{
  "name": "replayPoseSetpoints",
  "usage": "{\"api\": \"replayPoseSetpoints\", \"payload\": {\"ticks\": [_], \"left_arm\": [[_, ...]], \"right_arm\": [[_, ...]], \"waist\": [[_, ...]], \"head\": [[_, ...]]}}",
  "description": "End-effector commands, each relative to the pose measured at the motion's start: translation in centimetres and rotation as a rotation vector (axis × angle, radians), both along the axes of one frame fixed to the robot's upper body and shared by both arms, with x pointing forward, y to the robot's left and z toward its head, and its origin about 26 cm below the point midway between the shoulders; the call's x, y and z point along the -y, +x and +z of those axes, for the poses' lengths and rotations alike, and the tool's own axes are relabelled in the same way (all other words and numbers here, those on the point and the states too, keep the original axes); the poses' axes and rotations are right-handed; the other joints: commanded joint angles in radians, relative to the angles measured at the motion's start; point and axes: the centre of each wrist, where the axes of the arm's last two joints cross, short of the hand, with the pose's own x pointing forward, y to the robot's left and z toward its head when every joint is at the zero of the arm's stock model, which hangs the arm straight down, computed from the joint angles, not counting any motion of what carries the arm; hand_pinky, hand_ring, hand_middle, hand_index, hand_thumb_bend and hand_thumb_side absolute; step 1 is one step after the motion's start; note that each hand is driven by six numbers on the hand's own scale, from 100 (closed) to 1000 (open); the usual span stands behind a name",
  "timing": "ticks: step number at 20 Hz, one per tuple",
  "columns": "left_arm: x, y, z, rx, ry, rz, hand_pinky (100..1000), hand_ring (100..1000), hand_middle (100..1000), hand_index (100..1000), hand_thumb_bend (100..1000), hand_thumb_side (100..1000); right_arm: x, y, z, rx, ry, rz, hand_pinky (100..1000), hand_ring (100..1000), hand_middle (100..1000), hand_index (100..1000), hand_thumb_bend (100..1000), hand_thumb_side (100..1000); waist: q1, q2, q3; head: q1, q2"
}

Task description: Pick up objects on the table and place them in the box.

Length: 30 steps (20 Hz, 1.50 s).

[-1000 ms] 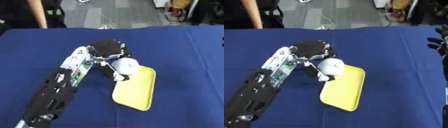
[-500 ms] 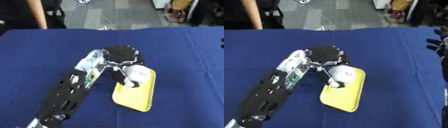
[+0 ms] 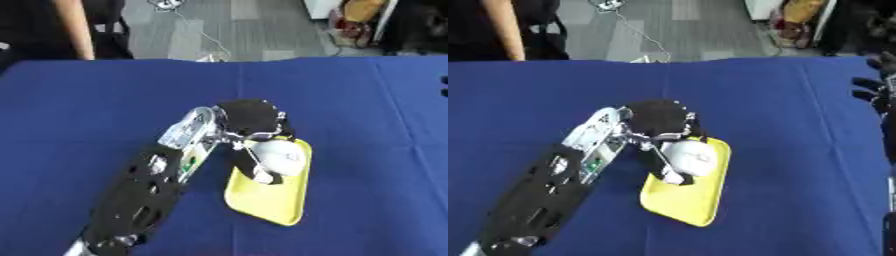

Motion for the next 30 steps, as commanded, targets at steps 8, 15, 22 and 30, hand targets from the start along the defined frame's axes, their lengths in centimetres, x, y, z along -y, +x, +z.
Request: {"api": "replayPoseSetpoints", "payload": {"ticks": [8, 15, 22, 30], "left_arm": [[0.01, 0.08, 0.97, 0.034, 0.012, -0.039, 677, 820, 822, 931, 325, 406], [-0.12, 0.09, 0.81, 0.035, 0.015, -0.036, 690, 830, 823, 931, 313, 402], [-0.27, 0.07, 0.88, 0.036, 0.01, -0.033, 695, 834, 822, 931, 305, 403], [-0.4, 0.01, 1.35, 0.035, -0.008, -0.026, 698, 833, 821, 932, 296, 403]], "right_arm": [[0.15, -0.01, 0.96, 0.028, -0.015, 0.0, 806, 809, 934, 1000, 100, 910], [0.18, -0.04, 0.93, 0.026, -0.015, -0.002, 806, 809, 934, 1000, 100, 910], [0.21, -0.06, 0.93, 0.026, -0.015, -0.003, 807, 810, 934, 1000, 100, 911], [0.23, -0.07, 0.92, 0.026, -0.015, -0.004, 807, 810, 934, 1000, 100, 911]], "waist": [[-0.003, -0.008, -0.003], [-0.003, -0.008, -0.003], [-0.003, -0.008, -0.003], [-0.003, -0.008, -0.003]], "head": [[0.006, -0.014], [0.007, -0.014], [0.007, -0.015], [0.008, -0.017]]}}
